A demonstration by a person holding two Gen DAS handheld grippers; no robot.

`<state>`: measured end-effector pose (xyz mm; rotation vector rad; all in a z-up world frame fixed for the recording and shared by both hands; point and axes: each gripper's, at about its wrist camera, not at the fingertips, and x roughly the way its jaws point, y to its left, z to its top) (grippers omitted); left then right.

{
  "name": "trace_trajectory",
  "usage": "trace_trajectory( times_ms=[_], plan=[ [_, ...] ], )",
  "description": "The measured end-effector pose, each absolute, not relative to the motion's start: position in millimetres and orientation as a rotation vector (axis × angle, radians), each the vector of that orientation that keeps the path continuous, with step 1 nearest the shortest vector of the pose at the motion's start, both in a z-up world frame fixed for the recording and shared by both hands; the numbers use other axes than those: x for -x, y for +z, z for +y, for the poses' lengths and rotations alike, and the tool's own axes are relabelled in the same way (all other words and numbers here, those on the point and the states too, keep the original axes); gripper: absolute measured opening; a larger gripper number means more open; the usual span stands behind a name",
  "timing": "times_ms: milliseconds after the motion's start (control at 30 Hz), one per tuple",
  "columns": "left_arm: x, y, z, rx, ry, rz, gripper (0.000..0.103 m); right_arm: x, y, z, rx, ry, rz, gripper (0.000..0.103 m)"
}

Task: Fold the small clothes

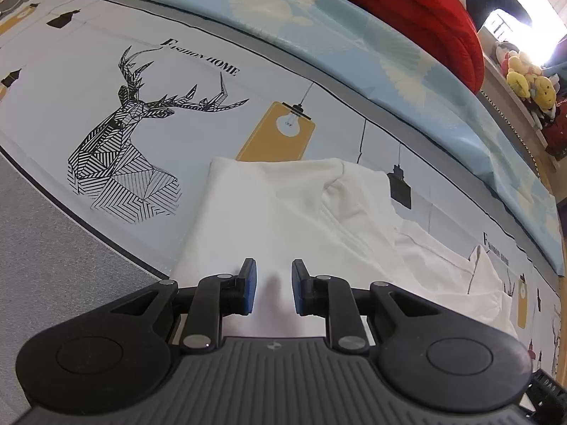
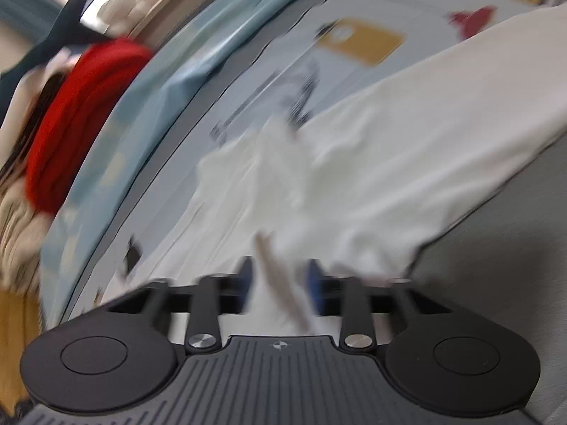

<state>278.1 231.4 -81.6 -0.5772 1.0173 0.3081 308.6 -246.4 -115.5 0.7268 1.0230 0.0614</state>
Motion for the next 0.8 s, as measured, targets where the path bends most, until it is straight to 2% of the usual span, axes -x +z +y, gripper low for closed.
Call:
trace_trajectory(
  times_ms=[133,167,200,233,367,467,667,767,800],
  plan=[
    [-276,-83,238,0.59,0.339,1.012,0.023,-313,-121,-216,-0.555,0.066,1.106,0.048],
    [-275,-82,241,0.592,0.352,1.007,0.023,-312,-122,-211,-0.518,0.069,1.109,0.03],
    [-275,-81,244,0.593,0.367,0.999,0.023,-312,-121,-207,-0.478,0.068,1.105,0.007],
    [-273,-80,247,0.595,0.384,0.992,0.023,-311,-117,-206,-0.456,0.071,1.081,0.003],
    [-273,-78,250,0.594,0.385,0.985,0.023,-297,-81,-218,-0.481,0.091,0.871,0.002],
    [-274,-77,245,0.585,0.357,0.986,0.023,-289,-62,-221,-0.386,0.027,0.737,0.001],
    [-276,-75,233,0.573,0.296,0.986,0.023,-295,-84,-245,-0.427,-0.128,0.835,0.001],
    [-277,-74,231,0.562,0.287,0.984,0.023,-289,-77,-242,-0.43,-0.096,0.773,0.001],
    [-277,-75,232,0.564,0.291,0.985,0.027,-289,-73,-241,-0.427,-0.079,0.743,0.001]
  ],
)
